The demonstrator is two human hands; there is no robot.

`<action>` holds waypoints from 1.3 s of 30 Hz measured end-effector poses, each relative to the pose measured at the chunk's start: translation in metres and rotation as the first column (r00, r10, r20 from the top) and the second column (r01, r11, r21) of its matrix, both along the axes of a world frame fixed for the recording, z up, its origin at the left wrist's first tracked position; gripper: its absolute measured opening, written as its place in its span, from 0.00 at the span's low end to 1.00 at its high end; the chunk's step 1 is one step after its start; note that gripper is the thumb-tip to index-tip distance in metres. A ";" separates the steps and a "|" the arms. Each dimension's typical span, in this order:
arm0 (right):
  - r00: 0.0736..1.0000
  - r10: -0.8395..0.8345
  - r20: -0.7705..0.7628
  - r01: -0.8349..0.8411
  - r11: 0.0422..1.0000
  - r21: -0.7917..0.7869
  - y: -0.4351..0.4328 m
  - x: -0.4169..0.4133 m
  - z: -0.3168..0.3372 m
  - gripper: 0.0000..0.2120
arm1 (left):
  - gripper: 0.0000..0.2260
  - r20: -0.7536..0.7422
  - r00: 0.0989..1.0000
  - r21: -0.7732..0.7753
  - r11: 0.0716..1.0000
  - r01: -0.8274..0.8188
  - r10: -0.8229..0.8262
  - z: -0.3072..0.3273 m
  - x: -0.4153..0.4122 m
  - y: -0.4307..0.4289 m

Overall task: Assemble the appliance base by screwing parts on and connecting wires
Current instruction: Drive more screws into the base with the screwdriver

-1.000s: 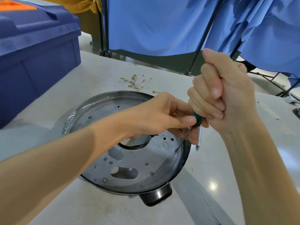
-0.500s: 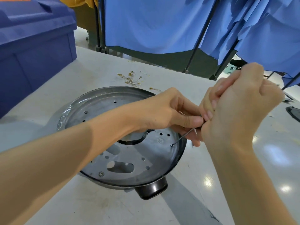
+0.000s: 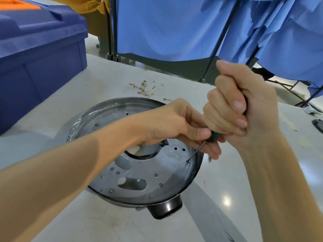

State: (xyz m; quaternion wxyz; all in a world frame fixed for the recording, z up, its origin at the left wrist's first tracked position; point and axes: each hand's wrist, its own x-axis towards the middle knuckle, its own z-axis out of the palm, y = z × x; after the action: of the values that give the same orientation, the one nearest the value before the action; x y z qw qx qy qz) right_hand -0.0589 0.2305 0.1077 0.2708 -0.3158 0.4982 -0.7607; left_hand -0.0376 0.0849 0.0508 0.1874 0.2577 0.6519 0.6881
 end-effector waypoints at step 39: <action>0.389 -0.917 -0.086 0.896 0.398 -0.195 -0.018 0.028 -0.024 0.32 | 0.14 -0.117 0.979 -0.122 0.976 -0.183 0.169 0.001 0.000 0.005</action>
State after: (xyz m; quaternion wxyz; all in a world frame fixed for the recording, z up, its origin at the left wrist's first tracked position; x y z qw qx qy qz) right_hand -0.0308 0.2124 0.0837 -0.2529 -0.0750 0.5667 -0.7806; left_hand -0.0376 0.0895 0.0517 0.1074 0.2222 0.7253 0.6426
